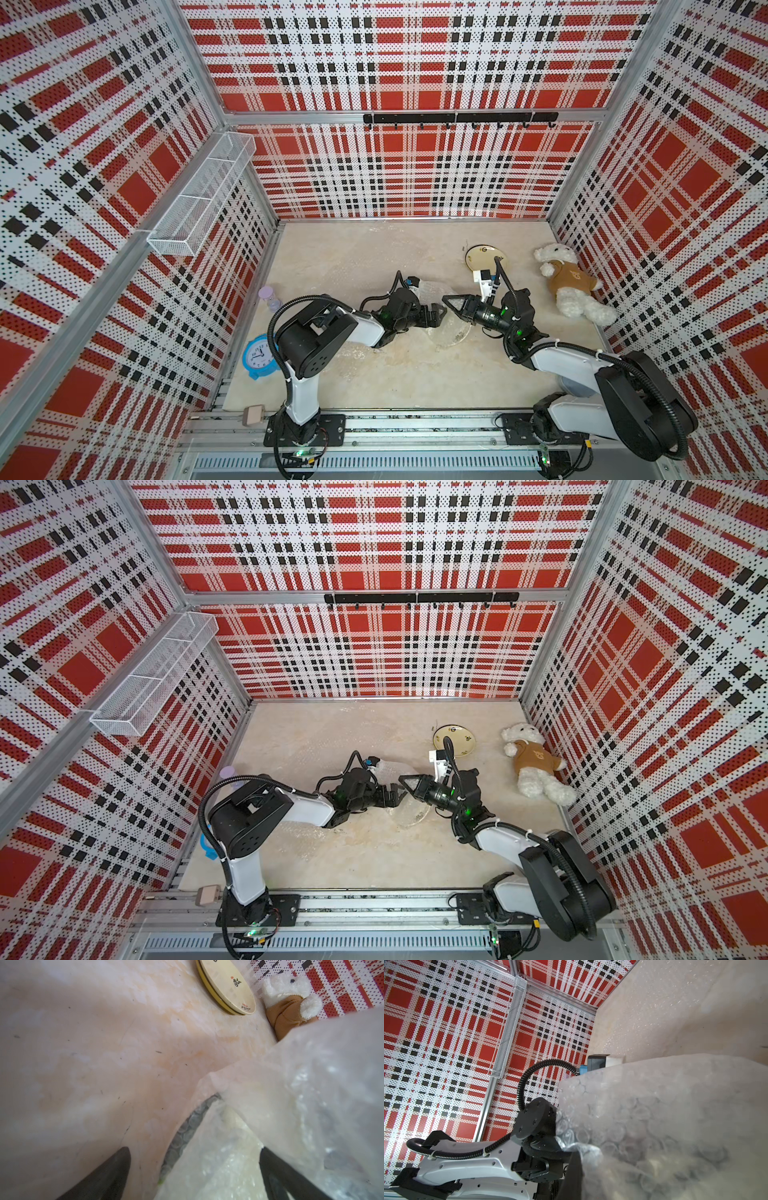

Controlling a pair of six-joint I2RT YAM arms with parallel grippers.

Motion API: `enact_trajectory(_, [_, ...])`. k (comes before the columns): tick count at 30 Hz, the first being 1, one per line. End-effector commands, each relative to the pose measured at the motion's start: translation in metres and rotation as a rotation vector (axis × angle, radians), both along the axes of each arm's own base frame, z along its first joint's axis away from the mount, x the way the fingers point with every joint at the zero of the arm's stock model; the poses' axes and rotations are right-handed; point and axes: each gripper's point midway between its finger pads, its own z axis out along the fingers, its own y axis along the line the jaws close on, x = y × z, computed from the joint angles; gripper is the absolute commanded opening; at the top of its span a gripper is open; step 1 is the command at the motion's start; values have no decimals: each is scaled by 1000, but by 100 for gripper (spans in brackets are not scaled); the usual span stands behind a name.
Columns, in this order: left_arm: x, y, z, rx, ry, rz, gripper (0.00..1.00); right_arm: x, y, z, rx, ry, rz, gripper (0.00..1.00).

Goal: Unpack dinner plates from bubble wrap
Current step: Unwrap the bubble wrap at the center of the board.

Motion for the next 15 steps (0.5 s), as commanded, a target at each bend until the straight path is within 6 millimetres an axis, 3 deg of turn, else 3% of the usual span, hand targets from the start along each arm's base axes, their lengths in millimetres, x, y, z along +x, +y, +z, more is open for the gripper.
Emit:
enact_trajectory(1, [-63, 67, -111, 335, 350, 38, 100, 12, -1, 9, -8, -54, -25, 0])
enact_trajectory(7, [-61, 61, -101, 330, 338, 13, 100, 18, -8, -4, -40, -39, -70, 0])
enact_trajectory(15, [-55, 57, -86, 333, 317, 5, 100, 31, -26, -7, -82, -37, -114, 3])
